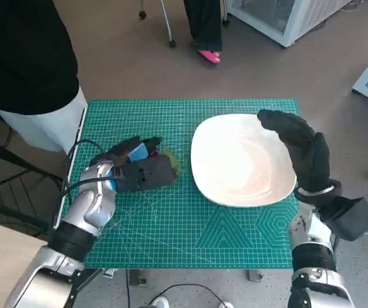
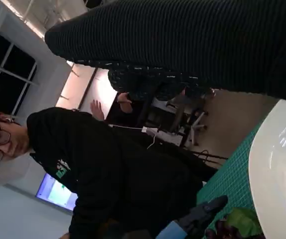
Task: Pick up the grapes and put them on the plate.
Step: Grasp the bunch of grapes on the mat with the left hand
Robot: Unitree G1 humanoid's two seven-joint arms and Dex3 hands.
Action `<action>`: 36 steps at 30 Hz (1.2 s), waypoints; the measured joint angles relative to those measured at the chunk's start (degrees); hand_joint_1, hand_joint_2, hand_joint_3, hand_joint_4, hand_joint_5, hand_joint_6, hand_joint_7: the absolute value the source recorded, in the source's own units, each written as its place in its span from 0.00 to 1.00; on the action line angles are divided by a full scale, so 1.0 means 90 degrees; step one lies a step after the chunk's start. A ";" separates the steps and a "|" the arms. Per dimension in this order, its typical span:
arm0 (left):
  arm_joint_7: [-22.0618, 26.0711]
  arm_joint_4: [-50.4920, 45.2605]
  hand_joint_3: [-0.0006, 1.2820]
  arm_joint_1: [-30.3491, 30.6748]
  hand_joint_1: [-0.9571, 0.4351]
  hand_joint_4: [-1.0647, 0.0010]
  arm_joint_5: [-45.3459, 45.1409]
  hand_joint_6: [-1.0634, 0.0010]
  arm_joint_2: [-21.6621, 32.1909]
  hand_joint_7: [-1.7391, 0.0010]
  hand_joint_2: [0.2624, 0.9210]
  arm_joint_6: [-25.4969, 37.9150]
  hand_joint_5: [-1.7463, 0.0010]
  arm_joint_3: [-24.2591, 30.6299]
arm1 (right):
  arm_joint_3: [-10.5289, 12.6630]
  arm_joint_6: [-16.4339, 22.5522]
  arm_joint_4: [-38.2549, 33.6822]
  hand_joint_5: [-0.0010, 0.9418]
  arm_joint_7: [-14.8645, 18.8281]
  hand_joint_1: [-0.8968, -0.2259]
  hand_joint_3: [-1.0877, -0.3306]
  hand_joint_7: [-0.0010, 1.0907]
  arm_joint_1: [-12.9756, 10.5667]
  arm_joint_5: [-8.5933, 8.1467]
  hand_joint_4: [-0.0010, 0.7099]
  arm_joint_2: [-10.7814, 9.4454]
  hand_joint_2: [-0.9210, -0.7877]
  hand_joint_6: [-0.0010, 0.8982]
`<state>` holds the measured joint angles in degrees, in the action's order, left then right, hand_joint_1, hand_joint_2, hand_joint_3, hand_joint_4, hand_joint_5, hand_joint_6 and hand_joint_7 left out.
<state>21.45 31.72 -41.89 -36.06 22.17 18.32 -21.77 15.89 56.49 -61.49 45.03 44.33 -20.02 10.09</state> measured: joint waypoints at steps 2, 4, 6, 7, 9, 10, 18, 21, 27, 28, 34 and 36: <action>-0.0075 0.0175 0.00 -0.0053 0.50 0.94 -0.0003 0.79 -0.0012 1.00 0.72 -0.0066 1.00 -0.0046 | 0.0000 0.0000 0.0000 0.00 -0.0001 0.63 0.73 0.00 -0.0003 0.0001 0.37 0.0000 0.00 0.27; -0.0148 0.0347 0.00 -0.0107 0.50 0.94 -0.0004 0.78 -0.0021 1.00 0.72 -0.0127 1.00 -0.0089 | 0.0000 0.0000 0.0000 0.00 -0.0001 0.63 0.73 0.00 -0.0005 0.0001 0.37 0.0000 0.00 0.27; -0.0221 0.0518 0.00 -0.0164 0.49 0.93 -0.0004 0.78 -0.0033 0.99 0.72 -0.0193 1.00 -0.0127 | 0.0000 0.0000 0.0001 0.00 -0.0001 0.63 0.73 0.00 -0.0010 0.0002 0.37 0.0001 0.00 0.27; -0.0261 0.0615 0.00 -0.0199 0.49 0.93 -0.0004 0.78 -0.0042 0.99 0.72 -0.0233 1.00 -0.0146 | 0.0000 0.0000 0.0001 0.00 -0.0002 0.63 0.73 0.00 -0.0012 0.0003 0.37 0.0001 0.00 0.27; -0.0356 0.0844 0.00 -0.0285 0.49 0.93 -0.0005 0.77 -0.0064 0.99 0.72 -0.0325 1.00 -0.0187 | -0.0001 0.0000 0.0002 0.00 -0.0002 0.62 0.73 0.00 -0.0016 0.0003 0.37 0.0000 0.00 0.27; -0.0403 0.0956 0.00 -0.0327 0.49 0.93 -0.0004 0.77 -0.0076 0.99 0.72 -0.0369 1.00 -0.0206 | -0.0001 0.0000 0.0003 0.00 -0.0002 0.62 0.73 0.00 -0.0017 0.0003 0.37 0.0000 0.00 0.27; -0.0726 0.1644 0.00 -0.0553 0.51 0.87 0.0005 0.69 -0.0188 0.98 0.72 -0.0687 0.99 -0.0287 | -0.0001 0.0001 0.0007 0.00 -0.0002 0.61 0.74 0.00 -0.0022 0.0003 0.37 0.0000 0.00 0.27; -0.0858 0.1813 0.00 -0.0591 0.55 0.80 0.0005 0.62 -0.0237 0.97 0.72 -0.0794 0.99 -0.0304 | 0.0000 0.0001 0.0012 0.00 -0.0002 0.61 0.74 0.00 -0.0025 0.0002 0.37 0.0000 0.00 0.27; -0.1145 0.2037 0.04 -0.0627 0.71 0.53 0.0000 0.42 -0.0294 0.96 0.80 -0.0980 0.78 -0.0332 | 0.0002 0.0001 0.0026 0.00 -0.0001 0.62 0.73 0.00 -0.0033 0.0000 0.37 0.0002 0.00 0.27; -0.1207 0.2079 0.06 -0.0637 0.76 0.48 -0.0007 0.38 -0.0298 0.96 0.82 -0.1012 0.66 -0.0346 | 0.0003 0.0001 0.0027 0.00 -0.0001 0.63 0.73 0.00 -0.0033 -0.0001 0.37 0.0002 0.00 0.27; -0.1635 0.2213 0.11 -0.0706 0.88 0.43 -0.0179 0.26 -0.0295 0.82 0.97 -0.1168 0.28 -0.0490 | 0.0006 0.0001 0.0028 0.00 -0.0001 0.65 0.72 0.00 -0.0040 -0.0001 0.36 0.0005 0.00 0.27; -0.1725 0.2215 0.11 -0.0723 0.79 0.46 -0.0218 0.32 -0.0291 0.65 0.98 -0.1210 0.22 -0.0530 | 0.0006 0.0001 0.0028 0.00 -0.0001 0.65 0.72 0.00 -0.0041 0.0000 0.36 0.0005 0.00 0.27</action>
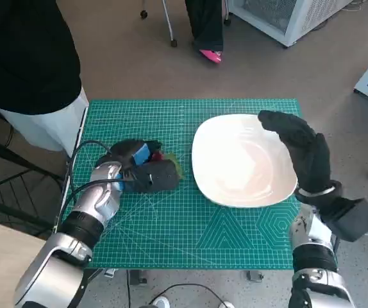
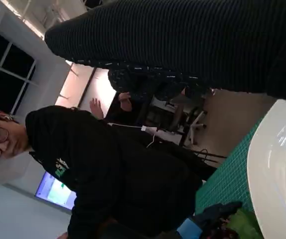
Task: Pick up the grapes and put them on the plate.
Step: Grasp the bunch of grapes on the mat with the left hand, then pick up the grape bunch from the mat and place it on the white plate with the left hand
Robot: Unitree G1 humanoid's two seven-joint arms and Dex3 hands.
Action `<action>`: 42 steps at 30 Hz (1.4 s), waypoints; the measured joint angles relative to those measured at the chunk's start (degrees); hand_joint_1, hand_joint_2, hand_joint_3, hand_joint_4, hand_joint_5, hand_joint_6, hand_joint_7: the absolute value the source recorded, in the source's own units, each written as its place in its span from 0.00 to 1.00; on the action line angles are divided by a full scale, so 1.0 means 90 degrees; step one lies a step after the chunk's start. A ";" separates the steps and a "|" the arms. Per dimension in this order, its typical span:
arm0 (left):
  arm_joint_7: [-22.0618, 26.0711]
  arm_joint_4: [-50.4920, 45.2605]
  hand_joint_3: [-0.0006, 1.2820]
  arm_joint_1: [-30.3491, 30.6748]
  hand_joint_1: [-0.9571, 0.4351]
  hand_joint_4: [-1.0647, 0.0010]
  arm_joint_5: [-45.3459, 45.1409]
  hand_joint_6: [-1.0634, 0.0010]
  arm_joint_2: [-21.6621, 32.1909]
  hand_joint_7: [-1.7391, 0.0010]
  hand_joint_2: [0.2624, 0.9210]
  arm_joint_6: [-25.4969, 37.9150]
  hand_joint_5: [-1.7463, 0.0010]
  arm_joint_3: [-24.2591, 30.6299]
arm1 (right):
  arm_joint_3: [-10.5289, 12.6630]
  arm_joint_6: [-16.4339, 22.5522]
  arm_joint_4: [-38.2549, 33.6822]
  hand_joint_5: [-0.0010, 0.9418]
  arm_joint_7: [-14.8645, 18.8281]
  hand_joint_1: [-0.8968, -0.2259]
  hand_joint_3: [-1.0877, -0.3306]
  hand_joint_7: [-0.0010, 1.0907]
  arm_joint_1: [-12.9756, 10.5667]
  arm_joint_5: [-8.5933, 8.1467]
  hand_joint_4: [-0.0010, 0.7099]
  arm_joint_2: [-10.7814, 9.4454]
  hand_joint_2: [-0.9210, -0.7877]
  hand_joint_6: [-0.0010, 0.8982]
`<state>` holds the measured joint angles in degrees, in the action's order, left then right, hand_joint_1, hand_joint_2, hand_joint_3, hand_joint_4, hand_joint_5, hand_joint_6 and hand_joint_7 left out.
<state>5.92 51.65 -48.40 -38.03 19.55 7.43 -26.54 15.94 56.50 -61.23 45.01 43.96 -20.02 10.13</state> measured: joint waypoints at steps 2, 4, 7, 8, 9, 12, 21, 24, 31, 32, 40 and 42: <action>-0.0058 0.0000 0.12 -0.0006 0.74 0.49 -0.0028 0.37 0.0005 0.53 0.99 -0.0047 0.18 -0.0041 | 0.0000 0.0000 0.0000 0.00 0.0000 0.65 0.72 0.00 0.0000 0.0001 0.36 0.0000 0.00 0.27; -0.0084 0.0000 0.13 -0.0006 0.71 0.51 -0.0046 0.40 0.0010 0.47 1.00 -0.0089 0.15 -0.0080 | 0.0000 0.0000 0.0000 0.00 -0.0001 0.65 0.72 0.00 0.0000 0.0002 0.36 0.0000 0.00 0.27; -0.0089 0.0002 0.14 -0.0006 0.70 0.53 -0.0056 0.42 0.0019 0.43 1.00 -0.0133 0.14 -0.0136 | -0.0001 0.0000 0.0000 0.00 -0.0001 0.65 0.72 0.00 0.0000 0.0004 0.36 0.0000 0.00 0.27; -0.0088 0.0004 0.14 -0.0006 0.70 0.54 -0.0056 0.42 0.0021 0.42 1.00 -0.0142 0.13 -0.0151 | -0.0001 0.0000 0.0000 0.00 -0.0001 0.65 0.72 0.00 0.0000 0.0004 0.36 0.0000 0.00 0.27; -0.0086 0.0006 0.14 -0.0006 0.69 0.54 -0.0056 0.42 0.0023 0.42 1.00 -0.0148 0.13 -0.0164 | -0.0001 0.0000 0.0000 0.00 -0.0001 0.65 0.72 0.00 0.0000 0.0004 0.36 0.0000 0.00 0.27; -0.0074 0.0016 0.14 -0.0006 0.69 0.53 -0.0053 0.43 0.0029 0.41 1.00 -0.0157 0.13 -0.0184 | -0.0001 0.0000 0.0000 0.00 -0.0001 0.65 0.72 0.00 0.0000 0.0003 0.36 0.0000 0.00 0.27; -0.0052 0.0108 0.13 -0.0017 0.69 0.49 -0.0009 0.45 0.0033 0.40 1.00 -0.0158 0.15 -0.0170 | 0.0001 0.0000 0.0000 0.00 0.0000 0.64 0.72 0.00 0.0000 0.0000 0.36 -0.0001 0.00 0.27; -0.0052 0.0121 0.13 -0.0018 0.69 0.48 0.0009 0.45 0.0033 0.40 1.00 -0.0158 0.16 -0.0161 | 0.0001 -0.0001 0.0000 0.00 0.0000 0.64 0.72 0.00 0.0000 -0.0001 0.36 -0.0001 0.00 0.27; -0.0054 0.0133 0.12 -0.0017 0.69 0.46 0.0035 0.47 0.0033 0.39 1.00 -0.0162 0.18 -0.0137 | 0.0002 -0.0001 0.0000 0.00 0.0000 0.64 0.72 0.00 0.0000 -0.0002 0.36 -0.0001 0.00 0.27; -0.0054 0.0137 0.12 -0.0017 0.69 0.46 0.0036 0.47 0.0033 0.39 1.00 -0.0164 0.18 -0.0133 | 0.0002 -0.0001 0.0000 0.00 0.0000 0.64 0.72 0.00 0.0000 -0.0001 0.36 -0.0001 0.00 0.27; -0.0062 0.0156 0.12 -0.0017 0.69 0.45 0.0047 0.47 0.0033 0.39 1.00 -0.0185 0.19 -0.0097 | 0.0001 -0.0001 0.0000 0.00 0.0001 0.65 0.72 0.00 0.0000 -0.0002 0.36 0.0000 0.00 0.27; -0.0062 0.0156 0.12 -0.0017 0.69 0.44 0.0049 0.47 0.0033 0.39 1.00 -0.0185 0.19 -0.0087 | 0.0001 -0.0001 0.0000 0.00 0.0002 0.65 0.72 0.00 0.0000 -0.0002 0.36 0.0000 0.00 0.27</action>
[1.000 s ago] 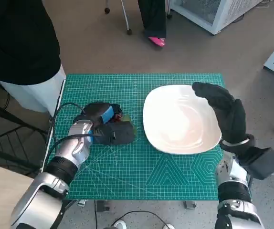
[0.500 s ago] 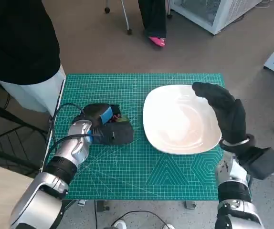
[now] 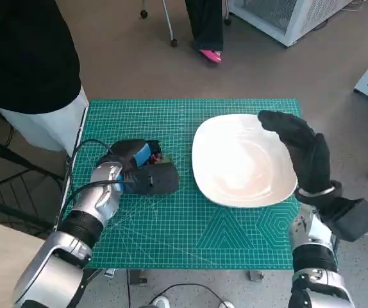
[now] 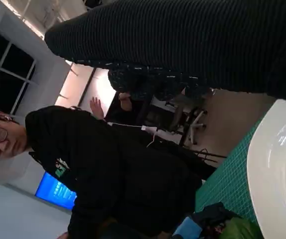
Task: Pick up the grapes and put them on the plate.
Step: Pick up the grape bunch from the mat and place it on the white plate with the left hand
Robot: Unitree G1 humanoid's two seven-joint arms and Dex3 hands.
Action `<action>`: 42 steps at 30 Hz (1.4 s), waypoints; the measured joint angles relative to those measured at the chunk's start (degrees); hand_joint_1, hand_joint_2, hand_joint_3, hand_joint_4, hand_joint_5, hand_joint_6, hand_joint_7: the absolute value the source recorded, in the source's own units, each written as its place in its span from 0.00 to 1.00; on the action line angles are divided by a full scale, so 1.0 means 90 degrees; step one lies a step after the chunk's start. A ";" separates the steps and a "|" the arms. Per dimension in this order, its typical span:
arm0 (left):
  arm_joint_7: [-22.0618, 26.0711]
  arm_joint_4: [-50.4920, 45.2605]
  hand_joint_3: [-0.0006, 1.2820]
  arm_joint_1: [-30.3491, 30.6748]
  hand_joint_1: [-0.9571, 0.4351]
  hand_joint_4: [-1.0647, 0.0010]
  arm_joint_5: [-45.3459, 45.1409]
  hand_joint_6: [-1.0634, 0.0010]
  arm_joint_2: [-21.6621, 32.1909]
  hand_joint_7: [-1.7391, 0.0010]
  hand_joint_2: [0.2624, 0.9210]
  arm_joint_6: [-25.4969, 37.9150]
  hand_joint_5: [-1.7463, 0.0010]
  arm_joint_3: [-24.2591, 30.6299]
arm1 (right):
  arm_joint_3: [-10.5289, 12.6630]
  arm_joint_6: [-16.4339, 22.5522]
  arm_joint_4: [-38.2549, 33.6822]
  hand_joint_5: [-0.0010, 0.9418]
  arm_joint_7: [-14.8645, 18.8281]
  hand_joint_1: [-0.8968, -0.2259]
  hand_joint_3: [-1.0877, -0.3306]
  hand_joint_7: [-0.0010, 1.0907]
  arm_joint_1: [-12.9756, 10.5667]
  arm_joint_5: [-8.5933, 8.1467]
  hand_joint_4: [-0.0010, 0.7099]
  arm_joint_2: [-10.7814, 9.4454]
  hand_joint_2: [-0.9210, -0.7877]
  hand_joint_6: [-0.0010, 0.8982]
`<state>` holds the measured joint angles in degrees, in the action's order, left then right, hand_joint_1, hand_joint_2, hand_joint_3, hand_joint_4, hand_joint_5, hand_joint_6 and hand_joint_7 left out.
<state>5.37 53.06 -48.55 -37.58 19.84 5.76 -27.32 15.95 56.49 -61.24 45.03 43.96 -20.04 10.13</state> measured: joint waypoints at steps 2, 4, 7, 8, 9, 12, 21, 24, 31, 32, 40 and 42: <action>0.0000 -0.0001 0.11 0.0000 0.69 0.42 0.0001 0.47 0.0000 0.38 1.00 0.0000 0.20 0.0010 | 0.0000 0.0000 0.0000 0.00 0.0001 0.64 0.72 0.00 0.0000 0.0000 0.36 0.0000 0.00 0.27; 0.0001 -0.0008 0.11 0.0001 0.69 0.42 0.0002 0.47 0.0002 0.38 1.00 0.0001 0.21 0.0020 | 0.0001 0.0000 0.0000 0.00 0.0001 0.64 0.72 0.00 0.0000 0.0000 0.36 0.0000 0.00 0.27; 0.0010 -0.0051 0.11 0.0004 0.69 0.41 0.0002 0.47 0.0011 0.38 1.00 0.0017 0.22 0.0040 | 0.0000 0.0000 0.0000 0.00 0.0000 0.64 0.72 0.00 0.0000 0.0001 0.36 0.0000 0.00 0.27; 0.0019 -0.0080 0.10 0.0006 0.69 0.40 0.0002 0.48 0.0018 0.38 1.00 0.0030 0.22 0.0045 | 0.0000 0.0000 0.0000 0.00 0.0000 0.64 0.72 0.00 0.0000 0.0002 0.35 0.0001 0.00 0.27; 0.0032 -0.0122 0.10 0.0009 0.69 0.40 0.0001 0.48 0.0027 0.38 1.00 0.0048 0.22 0.0051 | 0.0000 0.0000 0.0000 0.00 0.0000 0.64 0.72 0.00 0.0000 0.0003 0.35 0.0001 0.00 0.27; 0.0102 -0.0330 0.10 0.0031 0.69 0.40 0.0000 0.48 0.0072 0.37 1.00 0.0138 0.22 0.0070 | 0.0002 0.0000 -0.0003 0.00 -0.0001 0.64 0.72 0.00 0.0000 0.0003 0.35 0.0003 0.00 0.26; 0.0489 -0.1519 0.10 0.0198 0.69 0.39 -0.0032 0.48 0.0334 0.37 1.00 0.0637 0.23 0.0182 | 0.0055 0.0000 -0.0036 0.00 -0.0001 0.65 0.71 0.00 0.0002 -0.0003 0.35 0.0036 0.00 0.26; 0.0634 -0.1979 0.10 0.0281 0.69 0.39 -0.0045 0.48 0.0422 0.36 1.00 0.0808 0.24 0.0220 | 0.0088 0.0000 -0.0040 0.00 -0.0001 0.65 0.71 0.00 0.0004 -0.0004 0.35 0.0051 0.00 0.26; 0.0943 -0.3057 0.10 0.0513 0.69 0.39 -0.0096 0.49 0.0607 0.33 1.00 0.1140 0.25 0.0314 | 0.0149 -0.0005 -0.0059 0.00 -0.0001 0.65 0.71 0.00 0.0015 -0.0009 0.35 0.0057 0.00 0.26; 0.0977 -0.3196 0.11 0.0547 0.69 0.40 -0.0100 0.50 0.0630 0.33 1.00 0.1170 0.26 0.0326 | 0.0158 -0.0007 -0.0062 0.00 -0.0001 0.65 0.71 0.00 0.0017 -0.0010 0.35 0.0057 0.00 0.26; 0.1094 -0.4035 0.13 0.0759 0.69 0.46 -0.0118 0.52 0.0806 0.26 1.00 0.1250 0.28 0.0420 | 0.0205 -0.0031 -0.0090 0.00 -0.0001 0.65 0.72 0.00 0.0036 -0.0019 0.35 0.0052 0.00 0.26; 0.1095 -0.4123 0.13 0.0779 0.69 0.46 -0.0122 0.52 0.0826 0.25 1.00 0.1249 0.28 0.0436 | 0.0208 -0.0033 -0.0096 0.00 -0.0001 0.65 0.72 0.00 0.0041 -0.0018 0.35 0.0050 0.00 0.26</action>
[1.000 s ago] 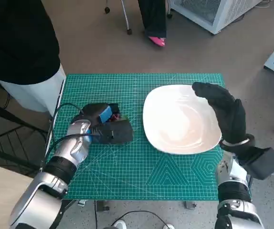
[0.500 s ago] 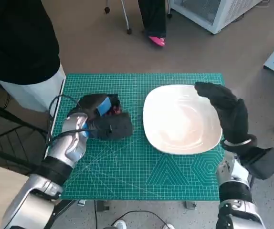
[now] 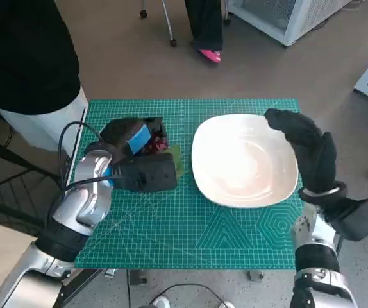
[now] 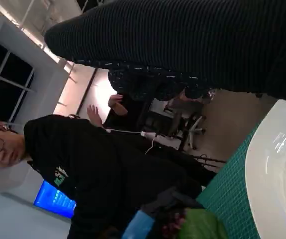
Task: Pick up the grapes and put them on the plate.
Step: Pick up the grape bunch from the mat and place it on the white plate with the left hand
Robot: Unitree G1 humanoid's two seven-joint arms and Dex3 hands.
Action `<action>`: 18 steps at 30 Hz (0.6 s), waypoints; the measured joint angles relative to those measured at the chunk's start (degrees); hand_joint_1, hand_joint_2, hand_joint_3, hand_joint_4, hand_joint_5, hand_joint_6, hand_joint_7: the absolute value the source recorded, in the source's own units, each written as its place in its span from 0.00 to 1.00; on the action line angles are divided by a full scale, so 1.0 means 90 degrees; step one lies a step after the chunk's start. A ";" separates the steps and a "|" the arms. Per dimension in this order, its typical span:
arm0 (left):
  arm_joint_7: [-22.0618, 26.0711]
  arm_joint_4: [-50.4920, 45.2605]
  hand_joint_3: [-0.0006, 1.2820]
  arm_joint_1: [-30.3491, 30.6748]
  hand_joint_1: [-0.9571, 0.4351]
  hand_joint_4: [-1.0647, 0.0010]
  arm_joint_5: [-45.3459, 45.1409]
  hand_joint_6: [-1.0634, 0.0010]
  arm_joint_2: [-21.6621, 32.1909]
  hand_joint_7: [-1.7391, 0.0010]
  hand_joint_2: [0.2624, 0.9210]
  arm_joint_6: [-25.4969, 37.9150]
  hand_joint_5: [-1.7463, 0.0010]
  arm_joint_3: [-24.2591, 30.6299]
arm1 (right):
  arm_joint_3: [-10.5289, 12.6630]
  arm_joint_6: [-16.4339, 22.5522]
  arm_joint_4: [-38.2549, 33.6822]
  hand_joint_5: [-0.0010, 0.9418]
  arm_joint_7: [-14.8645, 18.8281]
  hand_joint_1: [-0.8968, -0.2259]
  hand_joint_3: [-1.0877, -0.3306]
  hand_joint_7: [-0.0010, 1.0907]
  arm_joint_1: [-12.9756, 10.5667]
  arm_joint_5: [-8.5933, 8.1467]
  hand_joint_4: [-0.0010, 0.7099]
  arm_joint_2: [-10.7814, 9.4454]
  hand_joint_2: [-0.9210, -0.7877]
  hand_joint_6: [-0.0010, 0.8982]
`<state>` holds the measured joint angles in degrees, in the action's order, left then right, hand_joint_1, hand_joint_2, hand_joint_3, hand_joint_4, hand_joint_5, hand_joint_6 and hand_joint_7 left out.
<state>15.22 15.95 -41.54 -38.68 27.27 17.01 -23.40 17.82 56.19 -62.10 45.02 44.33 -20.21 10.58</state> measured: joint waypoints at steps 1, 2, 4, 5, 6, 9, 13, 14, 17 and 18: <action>0.0000 -0.0029 0.13 0.0006 0.69 0.46 -0.0002 0.52 0.0006 0.25 1.00 0.0000 0.28 0.0006 | 0.0001 -0.0001 -0.0003 0.00 0.0000 0.65 0.72 0.00 0.0003 0.0000 0.35 -0.0002 0.00 0.26; 0.0001 -0.0052 0.13 0.0012 0.69 0.46 -0.0005 0.52 0.0011 0.25 1.00 0.0000 0.28 0.0012 | 0.0002 -0.0002 -0.0006 0.00 0.0000 0.65 0.72 0.00 0.0005 0.0000 0.35 -0.0003 0.00 0.26; 0.0003 -0.0077 0.13 0.0019 0.69 0.46 -0.0012 0.52 0.0015 0.25 1.00 0.0000 0.28 0.0023 | 0.0004 -0.0003 -0.0012 0.00 0.0000 0.65 0.72 0.00 0.0011 0.0000 0.35 -0.0006 0.00 0.27; 0.0004 -0.0082 0.13 0.0021 0.69 0.46 -0.0016 0.52 0.0017 0.25 1.00 0.0000 0.28 0.0027 | 0.0005 -0.0004 -0.0015 0.00 0.0000 0.65 0.72 0.00 0.0014 0.0000 0.35 -0.0007 0.00 0.27; 0.0005 -0.0084 0.13 0.0023 0.69 0.46 -0.0021 0.52 0.0019 0.25 1.00 -0.0001 0.28 0.0030 | 0.0006 -0.0005 -0.0016 0.00 0.0000 0.66 0.72 0.00 0.0016 0.0000 0.35 -0.0008 0.00 0.27; -0.0003 -0.0082 0.13 0.0029 0.69 0.45 -0.0035 0.52 0.0023 0.25 1.00 -0.0025 0.28 0.0038 | 0.0014 -0.0005 -0.0017 0.00 0.0001 0.66 0.72 0.00 0.0019 -0.0006 0.35 -0.0010 0.00 0.27; -0.0009 -0.0082 0.13 0.0029 0.69 0.45 -0.0039 0.52 0.0023 0.25 1.00 -0.0074 0.28 0.0067 | 0.0027 -0.0005 -0.0017 0.00 0.0002 0.67 0.72 0.00 0.0019 -0.0020 0.35 -0.0010 0.00 0.27; -0.0007 -0.0083 0.13 0.0028 0.69 0.45 -0.0039 0.52 0.0022 0.25 1.00 -0.0078 0.28 0.0075 | 0.0030 -0.0005 -0.0017 0.00 0.0002 0.67 0.72 0.01 0.0020 -0.0022 0.35 -0.0010 0.00 0.27; 0.0018 -0.0085 0.12 0.0019 0.69 0.44 -0.0039 0.52 0.0011 0.26 1.00 -0.0074 0.28 0.0092 | 0.0043 -0.0005 -0.0020 0.00 0.0002 0.67 0.72 0.01 0.0020 -0.0026 0.36 -0.0008 0.00 0.27; 0.0037 -0.0087 0.12 0.0013 0.69 0.44 -0.0040 0.52 0.0003 0.26 1.00 -0.0069 0.28 0.0095 | 0.0048 -0.0005 -0.0021 0.00 0.0002 0.67 0.72 0.01 0.0020 -0.0027 0.36 -0.0007 0.00 0.28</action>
<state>15.55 15.17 -41.43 -39.04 27.30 16.38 -22.54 18.25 56.14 -62.28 45.03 44.52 -20.45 10.52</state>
